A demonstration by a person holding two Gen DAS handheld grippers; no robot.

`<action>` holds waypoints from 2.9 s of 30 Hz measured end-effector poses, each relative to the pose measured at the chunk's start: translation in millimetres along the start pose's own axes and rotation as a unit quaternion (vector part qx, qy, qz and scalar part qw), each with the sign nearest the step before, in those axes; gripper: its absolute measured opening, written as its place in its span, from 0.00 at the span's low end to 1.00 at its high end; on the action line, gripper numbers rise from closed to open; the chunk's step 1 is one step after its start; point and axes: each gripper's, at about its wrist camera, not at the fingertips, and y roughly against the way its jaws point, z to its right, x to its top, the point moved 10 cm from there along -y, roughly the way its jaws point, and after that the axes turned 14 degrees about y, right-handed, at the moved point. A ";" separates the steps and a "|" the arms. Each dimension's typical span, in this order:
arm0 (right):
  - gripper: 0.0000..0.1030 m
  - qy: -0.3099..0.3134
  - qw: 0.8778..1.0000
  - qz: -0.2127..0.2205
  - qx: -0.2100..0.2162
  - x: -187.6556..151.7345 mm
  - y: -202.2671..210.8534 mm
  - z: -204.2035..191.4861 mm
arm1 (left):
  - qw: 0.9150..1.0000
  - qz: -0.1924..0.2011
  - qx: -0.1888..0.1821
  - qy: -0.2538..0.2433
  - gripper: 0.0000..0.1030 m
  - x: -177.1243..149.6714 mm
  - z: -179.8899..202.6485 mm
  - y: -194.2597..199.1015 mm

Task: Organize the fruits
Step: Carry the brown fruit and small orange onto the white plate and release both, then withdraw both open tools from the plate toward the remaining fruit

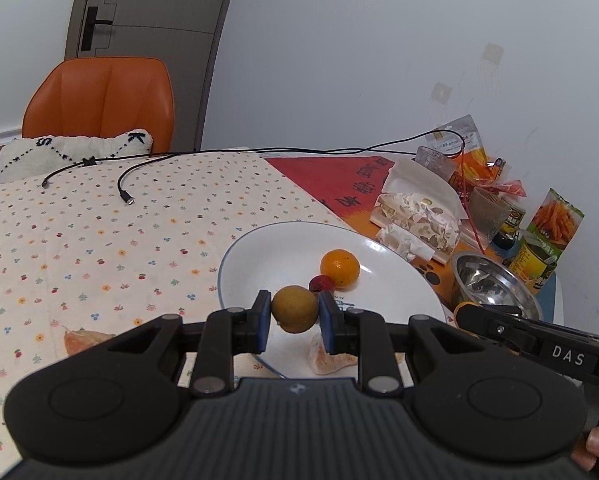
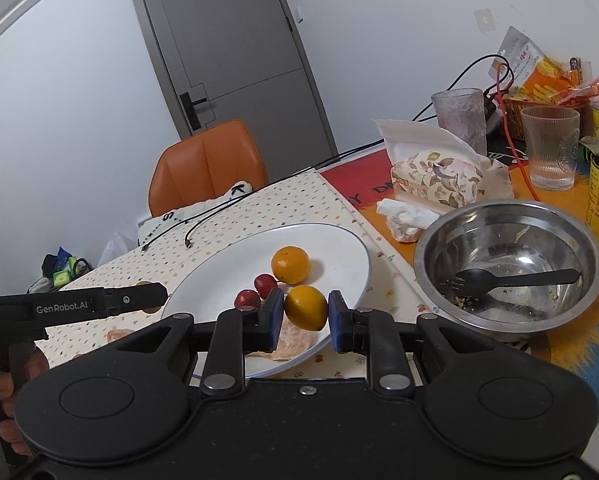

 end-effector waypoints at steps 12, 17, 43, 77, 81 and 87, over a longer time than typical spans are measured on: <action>0.22 0.001 1.000 0.001 0.003 1.5 -2.9 -1.0 | 1.000 0.006 0.009 0.001 0.31 1.0 -3.1 2.1; 0.22 0.004 1.000 0.001 0.004 2.9 -8.1 -5.6 | 1.000 0.009 0.022 0.007 0.45 3.2 -16.6 11.1; 0.43 -0.007 1.000 0.010 0.019 3.4 -15.3 -31.9 | 0.993 0.056 0.088 0.059 0.70 17.9 -103.6 77.0; 0.67 0.004 0.992 0.001 0.129 -8.0 -9.6 -150.5 | 0.991 0.043 0.088 0.094 0.70 -18.8 -138.6 89.4; 0.68 0.005 0.992 -0.009 0.124 -13.7 -17.1 -152.5 | 0.990 0.040 0.086 0.100 0.69 -21.9 -141.4 84.0; 0.68 0.006 0.993 -0.020 0.119 -19.4 -26.1 -155.9 | 0.990 0.037 0.088 0.104 0.67 -24.0 -145.2 77.8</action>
